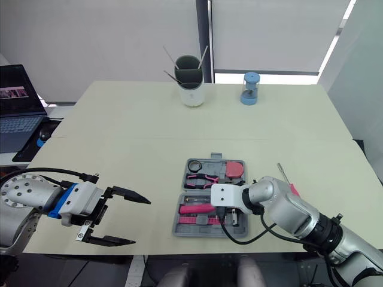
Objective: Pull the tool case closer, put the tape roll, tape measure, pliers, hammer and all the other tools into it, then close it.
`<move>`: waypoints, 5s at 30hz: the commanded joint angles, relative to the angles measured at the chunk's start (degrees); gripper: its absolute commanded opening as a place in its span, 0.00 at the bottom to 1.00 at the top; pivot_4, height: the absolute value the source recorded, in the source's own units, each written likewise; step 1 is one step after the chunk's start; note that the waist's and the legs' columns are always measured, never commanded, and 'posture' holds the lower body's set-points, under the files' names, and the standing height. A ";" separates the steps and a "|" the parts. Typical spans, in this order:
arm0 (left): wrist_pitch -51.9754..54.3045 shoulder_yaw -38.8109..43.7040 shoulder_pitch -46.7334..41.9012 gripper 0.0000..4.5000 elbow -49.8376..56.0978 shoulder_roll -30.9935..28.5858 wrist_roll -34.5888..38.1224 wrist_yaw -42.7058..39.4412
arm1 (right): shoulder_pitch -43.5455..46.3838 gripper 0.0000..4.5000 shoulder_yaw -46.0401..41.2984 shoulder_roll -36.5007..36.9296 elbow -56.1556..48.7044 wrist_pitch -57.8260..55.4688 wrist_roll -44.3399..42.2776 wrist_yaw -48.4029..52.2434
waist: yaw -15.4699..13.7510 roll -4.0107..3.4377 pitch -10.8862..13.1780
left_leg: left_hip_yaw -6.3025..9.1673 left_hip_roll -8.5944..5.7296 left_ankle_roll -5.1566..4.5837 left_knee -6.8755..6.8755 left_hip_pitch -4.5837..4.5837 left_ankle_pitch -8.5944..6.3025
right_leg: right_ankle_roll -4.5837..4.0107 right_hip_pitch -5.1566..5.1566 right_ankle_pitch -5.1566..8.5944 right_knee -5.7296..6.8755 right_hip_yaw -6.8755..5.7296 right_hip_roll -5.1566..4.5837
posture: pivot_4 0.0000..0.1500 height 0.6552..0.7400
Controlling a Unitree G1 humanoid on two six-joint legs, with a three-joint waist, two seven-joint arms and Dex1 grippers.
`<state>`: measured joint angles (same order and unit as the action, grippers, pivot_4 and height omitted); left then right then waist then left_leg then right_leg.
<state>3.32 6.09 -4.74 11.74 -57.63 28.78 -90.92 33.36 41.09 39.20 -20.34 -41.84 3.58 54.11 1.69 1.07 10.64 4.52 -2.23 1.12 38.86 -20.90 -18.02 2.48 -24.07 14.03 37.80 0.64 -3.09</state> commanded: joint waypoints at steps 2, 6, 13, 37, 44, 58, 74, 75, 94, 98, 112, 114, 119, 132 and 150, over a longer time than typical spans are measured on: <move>-0.12 2.10 0.88 1.00 1.58 -1.43 0.48 0.24 | 0.51 0.04 -0.26 -1.58 0.71 2.55 1.69 0.41 | 0.03 0.00 0.00 | 0.00 0.00 0.00 0.01 0.00 0.00 | 0.00 0.00 0.00 0.03 0.01 0.00 | 1.00 1.00; -0.69 2.45 1.71 1.00 1.20 -1.81 0.36 0.16 | -0.03 0.04 -0.45 -2.34 2.28 4.03 3.03 0.48 | 0.17 0.00 0.00 | -0.01 0.01 0.00 0.01 0.02 0.00 | -0.01 -0.03 0.00 0.08 0.03 0.00 | 1.00 1.00; -1.62 1.94 1.66 1.00 0.77 -1.39 -0.17 0.12 | -1.51 0.04 -0.60 -1.62 3.17 4.23 3.55 2.58 | 0.09 0.00 0.00 | -0.02 -0.03 0.01 0.01 0.02 0.00 | -0.01 -0.02 0.00 0.09 0.03 0.01 | 1.00 1.00; -2.55 0.52 -0.43 1.00 -1.18 0.78 -1.19 2.66 | -5.43 0.12 -7.13 -11.68 6.65 8.04 0.30 -1.83 | 0.10 0.01 0.00 | -0.02 -0.02 0.01 0.02 0.03 0.01 | -0.01 -0.03 0.00 0.14 0.05 0.02 | 1.00 1.00; -1.16 0.45 -0.67 1.00 -0.01 0.92 -1.15 5.30 | -6.61 0.01 -4.93 -11.05 10.15 11.33 3.12 -1.99 | 0.10 0.01 0.00 | -0.03 -0.03 0.01 0.02 0.04 0.01 | -0.01 -0.03 0.00 0.14 0.05 0.03 | 1.00 1.00; -0.89 0.33 -0.88 1.00 0.37 1.08 -1.37 6.23 | -9.13 0.01 -2.71 -10.46 16.14 19.05 9.13 -3.28 | 0.13 0.09 -0.12 | -0.05 -0.01 0.03 0.03 0.18 0.03 | -0.06 0.05 -0.04 0.20 0.06 0.06 | 1.00 1.00; -3.27 -0.04 -0.03 1.00 -0.65 2.22 -2.61 6.92 | -11.62 0.01 -1.12 -9.69 21.81 28.26 16.38 -4.02 | 0.12 0.24 -0.34 | -0.03 0.02 0.02 -0.05 1.04 0.02 | -0.10 0.87 0.00 0.14 0.04 0.17 | 1.00 1.00; -3.28 -0.04 0.00 1.00 -0.68 2.31 -2.69 7.00 | -11.67 0.01 -1.13 -9.81 22.26 28.73 16.80 -4.16 | 0.11 0.27 -0.39 | -0.03 0.02 0.02 -0.05 1.04 0.02 | -0.10 0.87 0.00 0.14 0.04 0.17 | 1.00 1.00; -2.57 0.15 0.06 1.00 -0.79 3.59 -2.89 8.01 | -12.41 0.01 -7.59 -13.70 23.56 29.75 12.46 -4.95 | 0.11 0.42 -1.44 | -0.06 0.25 0.02 -0.05 1.14 0.02 | -0.21 0.92 0.07 0.12 0.13 0.46 | 1.00 1.00; -1.97 0.64 0.17 1.00 -0.82 4.51 -2.54 9.38 | -10.74 0.01 -13.49 -14.14 18.16 27.09 7.23 -3.80 | 0.08 0.20 -1.27 | -0.06 0.31 0.03 -0.05 1.08 0.02 | -0.22 0.89 0.07 0.10 0.13 0.50 | 1.00 1.00; 3.46 5.25 2.38 1.00 -2.47 5.32 -1.44 18.02 | -18.87 0.30 -40.31 0.42 2.51 20.39 -17.13 6.79 | -0.29 -0.10 -0.83 | 0.04 0.36 0.00 -0.18 0.69 -0.12 | -0.23 0.77 0.08 -0.40 0.13 0.30 | 1.00 1.00; 5.88 6.32 2.68 1.00 -3.49 4.87 -1.12 19.26 | -21.22 0.43 -44.03 3.98 3.71 21.97 -19.77 9.73 | -0.22 -0.11 -0.82 | 0.05 0.39 0.00 -0.18 0.62 -0.12 | -0.23 0.77 0.07 -0.56 0.08 0.26 | 1.00 1.00; 11.25 9.91 2.90 1.00 -6.55 4.35 -0.51 22.41 | -26.23 0.76 -53.79 11.41 12.03 25.58 -23.77 15.47 | -0.10 -0.11 -0.78 | 0.01 0.44 -0.03 -0.19 0.60 -0.14 | -0.22 0.77 0.07 -0.60 0.07 0.28 | 1.00 1.00; 7.19 17.48 4.08 1.00 -20.26 7.87 -5.14 32.74 | -30.39 0.99 -68.98 15.26 38.45 33.54 -23.09 9.20 | -0.15 -0.14 -0.76 | -0.15 0.47 -0.02 -0.19 0.67 -0.13 | -0.23 0.80 0.05 -0.62 0.18 0.23 | 1.00 1.00; 7.08 16.11 2.44 1.00 -21.15 7.97 -6.74 35.95 | -30.17 0.99 -68.20 15.23 41.89 35.22 -22.65 5.30 | -0.10 -0.16 -0.75 | -0.23 0.47 -0.02 -0.18 0.69 -0.13 | -0.23 0.80 0.01 -0.62 0.22 0.17 | 1.00 1.00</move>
<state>10.75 21.65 -1.74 -10.08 -49.27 22.14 -55.09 3.01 -26.14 53.84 22.93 -7.63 -19.01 59.85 1.59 0.91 9.89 4.28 -1.76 1.10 38.67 -20.20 -18.15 2.25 -23.27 14.04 37.18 0.86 -2.92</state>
